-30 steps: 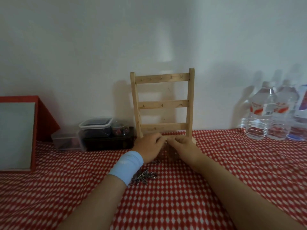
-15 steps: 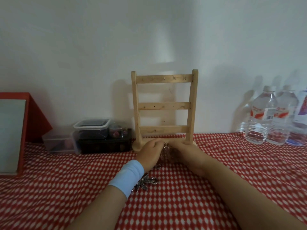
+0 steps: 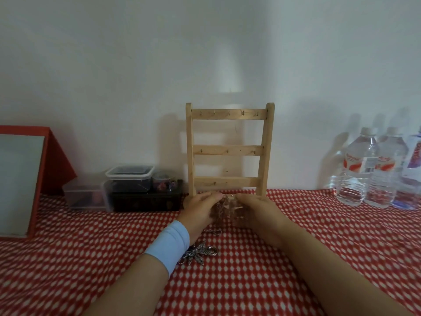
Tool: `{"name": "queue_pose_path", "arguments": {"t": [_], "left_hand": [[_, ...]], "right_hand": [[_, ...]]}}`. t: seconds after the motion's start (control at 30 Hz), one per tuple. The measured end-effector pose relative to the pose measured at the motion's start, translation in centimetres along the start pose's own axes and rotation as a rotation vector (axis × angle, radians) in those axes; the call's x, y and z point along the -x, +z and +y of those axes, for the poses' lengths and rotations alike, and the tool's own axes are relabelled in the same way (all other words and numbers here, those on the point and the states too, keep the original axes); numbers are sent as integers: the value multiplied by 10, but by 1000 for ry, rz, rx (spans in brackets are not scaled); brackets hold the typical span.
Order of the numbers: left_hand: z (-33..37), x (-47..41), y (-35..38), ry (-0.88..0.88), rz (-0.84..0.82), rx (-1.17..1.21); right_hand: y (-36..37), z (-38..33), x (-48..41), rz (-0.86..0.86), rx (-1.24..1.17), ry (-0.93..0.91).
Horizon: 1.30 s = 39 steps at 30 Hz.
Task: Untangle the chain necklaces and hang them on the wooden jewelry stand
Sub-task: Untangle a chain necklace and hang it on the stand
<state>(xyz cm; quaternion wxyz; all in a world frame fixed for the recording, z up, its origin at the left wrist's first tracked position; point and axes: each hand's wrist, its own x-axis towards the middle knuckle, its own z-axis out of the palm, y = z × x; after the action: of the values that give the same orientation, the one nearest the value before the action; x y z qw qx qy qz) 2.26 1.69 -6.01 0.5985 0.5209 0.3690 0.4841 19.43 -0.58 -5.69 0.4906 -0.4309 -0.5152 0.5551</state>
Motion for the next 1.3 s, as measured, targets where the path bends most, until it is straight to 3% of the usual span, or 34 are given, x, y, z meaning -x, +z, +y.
{"name": "queue_pose_path", "arguments": {"t": [0.07,0.13,0.3,0.4,0.5,0.73,0.93,1.03,1.17,1.3], "left_hand": [[0,2,5,-7,-63,5],[1,4,8,3,-73,-18],[-1,4,4,87,-26,-96],[2,6,3,95,-17,-106],[3,6,1,105,-21,-123],[4,6,2,119,-32,-232],[1,6,9,199,72,-309],[0,3,1,192,143,-366],[-4,-1,-6,108,106,-370],[-5,-1,-1,28,89,-111]], "right_hand": [[3,-1,0,-17,-51,62],[6,0,0,-10,50,58],[6,2,1,148,269,-114],[5,-1,3,89,168,-138],[1,-2,6,61,260,-161],[-2,0,0,-105,108,-11],[1,-2,4,-115,135,-29],[-8,-1,0,-85,29,-58],[-8,0,-2,-62,-175,-65],[-5,0,-5,47,-192,-64]]}}
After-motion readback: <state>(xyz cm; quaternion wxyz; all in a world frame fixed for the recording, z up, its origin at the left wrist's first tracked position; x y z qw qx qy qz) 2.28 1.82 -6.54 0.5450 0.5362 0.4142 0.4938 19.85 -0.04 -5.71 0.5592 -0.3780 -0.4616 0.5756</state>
